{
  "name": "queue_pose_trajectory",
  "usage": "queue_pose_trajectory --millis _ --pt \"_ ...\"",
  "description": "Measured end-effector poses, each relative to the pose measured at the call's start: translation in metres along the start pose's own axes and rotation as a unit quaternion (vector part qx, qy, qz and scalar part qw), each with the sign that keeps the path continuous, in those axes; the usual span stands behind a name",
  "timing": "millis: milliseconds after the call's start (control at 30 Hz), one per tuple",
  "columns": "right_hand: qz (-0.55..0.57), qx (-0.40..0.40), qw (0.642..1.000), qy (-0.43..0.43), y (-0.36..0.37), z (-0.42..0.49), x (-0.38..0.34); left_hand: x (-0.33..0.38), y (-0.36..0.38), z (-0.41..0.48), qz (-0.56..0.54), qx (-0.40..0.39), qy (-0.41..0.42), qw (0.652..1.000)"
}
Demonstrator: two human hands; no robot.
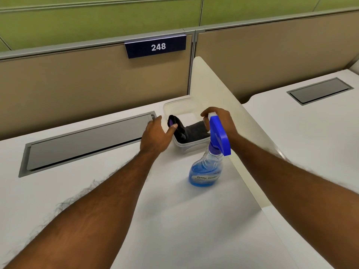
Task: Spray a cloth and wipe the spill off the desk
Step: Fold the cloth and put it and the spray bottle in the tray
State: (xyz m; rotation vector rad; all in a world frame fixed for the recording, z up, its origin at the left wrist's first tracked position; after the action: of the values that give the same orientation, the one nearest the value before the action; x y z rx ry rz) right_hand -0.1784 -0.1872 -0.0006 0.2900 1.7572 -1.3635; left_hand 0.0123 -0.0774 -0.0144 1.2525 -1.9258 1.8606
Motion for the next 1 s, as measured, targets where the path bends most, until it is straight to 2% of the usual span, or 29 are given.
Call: queue_pose_trajectory --millis 100,300,533,600,767,900,1000 --pt "0.099 0.034 0.994 0.010 -0.018 -0.042 -0.018 -0.022 -0.007 -0.026 0.039 0.000 0.010 0.999" --pt "0.140 0.025 0.990 0.021 -0.012 -0.111 -0.018 -0.069 -0.013 -0.074 0.128 -0.025 -0.008 0.991" --pt "0.277 -0.074 0.956 0.054 0.003 -0.163 -0.023 -0.098 -0.022 -0.117 0.178 -0.008 -0.014 0.984" --pt "0.267 -0.079 0.959 0.054 0.013 -0.168 -0.026 -0.103 -0.023 -0.124 0.183 -0.010 -0.019 0.983" --pt "0.213 -0.030 0.975 0.064 0.023 -0.166 -0.032 -0.109 -0.023 -0.138 0.201 -0.011 -0.020 0.979" --pt "0.180 -0.055 0.980 0.062 0.023 -0.161 -0.035 -0.116 -0.020 -0.142 0.215 -0.024 -0.035 0.976" --pt "0.178 -0.067 0.979 0.073 0.030 -0.158 -0.033 -0.116 -0.012 -0.141 0.183 -0.032 -0.046 0.982"
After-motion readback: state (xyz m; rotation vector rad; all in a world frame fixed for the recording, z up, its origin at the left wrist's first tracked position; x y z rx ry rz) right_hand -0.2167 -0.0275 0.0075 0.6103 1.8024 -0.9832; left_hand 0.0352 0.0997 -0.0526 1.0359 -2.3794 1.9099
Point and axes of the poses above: each hand's wrist, its own z-axis towards the middle knuckle, its own y-axis out of the palm, x = y × z, the point moved 3 cm from there along z, towards the middle knuckle, and after that the axes turned 8 degrees about -x, right-handed, at the moved point
